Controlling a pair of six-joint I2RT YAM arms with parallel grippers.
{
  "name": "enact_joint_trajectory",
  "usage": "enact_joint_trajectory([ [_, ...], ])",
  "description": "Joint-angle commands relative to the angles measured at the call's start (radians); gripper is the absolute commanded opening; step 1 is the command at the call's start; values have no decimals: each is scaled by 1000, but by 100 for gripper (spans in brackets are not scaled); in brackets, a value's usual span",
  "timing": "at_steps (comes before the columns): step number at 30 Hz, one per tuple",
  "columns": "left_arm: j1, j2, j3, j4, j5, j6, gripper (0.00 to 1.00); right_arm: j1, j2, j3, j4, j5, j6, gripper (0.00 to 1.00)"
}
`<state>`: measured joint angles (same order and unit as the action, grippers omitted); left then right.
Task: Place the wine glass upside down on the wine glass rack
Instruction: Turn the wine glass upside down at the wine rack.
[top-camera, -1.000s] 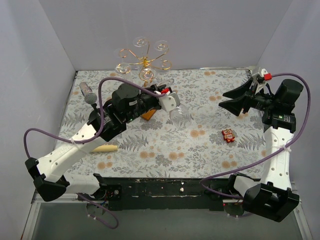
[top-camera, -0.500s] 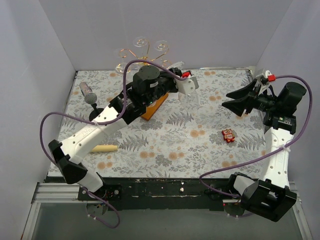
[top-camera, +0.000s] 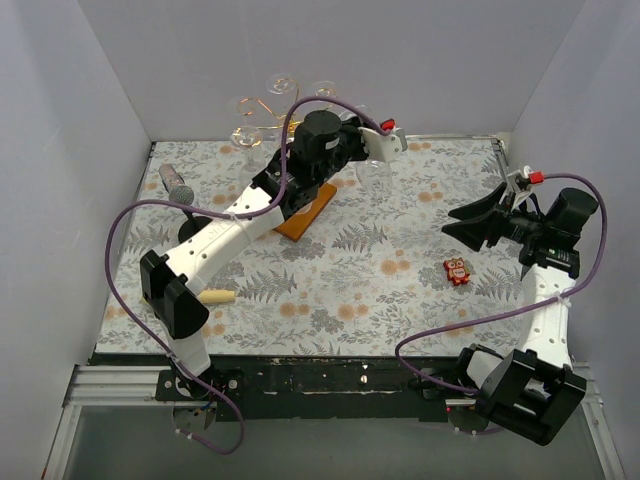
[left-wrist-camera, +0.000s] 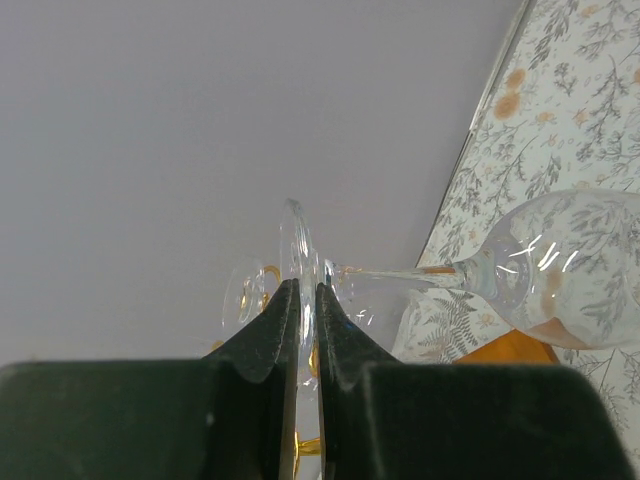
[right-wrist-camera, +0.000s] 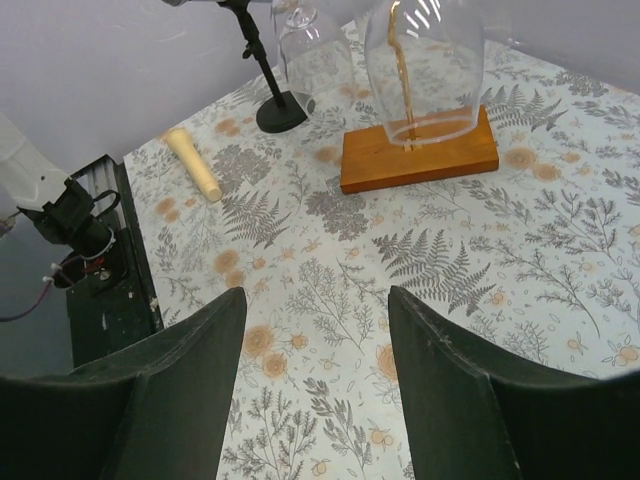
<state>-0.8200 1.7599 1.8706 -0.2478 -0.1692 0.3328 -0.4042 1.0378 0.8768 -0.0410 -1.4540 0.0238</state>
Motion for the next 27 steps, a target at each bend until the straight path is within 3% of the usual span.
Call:
enact_joint_trajectory([
  [1,35,-24,68,99,-7,25,0,-12,-22,-51,82,-55,5,67],
  [27,125,30,39,136,23,48,0,-21,-19,-226,139,-143,-21,68],
])
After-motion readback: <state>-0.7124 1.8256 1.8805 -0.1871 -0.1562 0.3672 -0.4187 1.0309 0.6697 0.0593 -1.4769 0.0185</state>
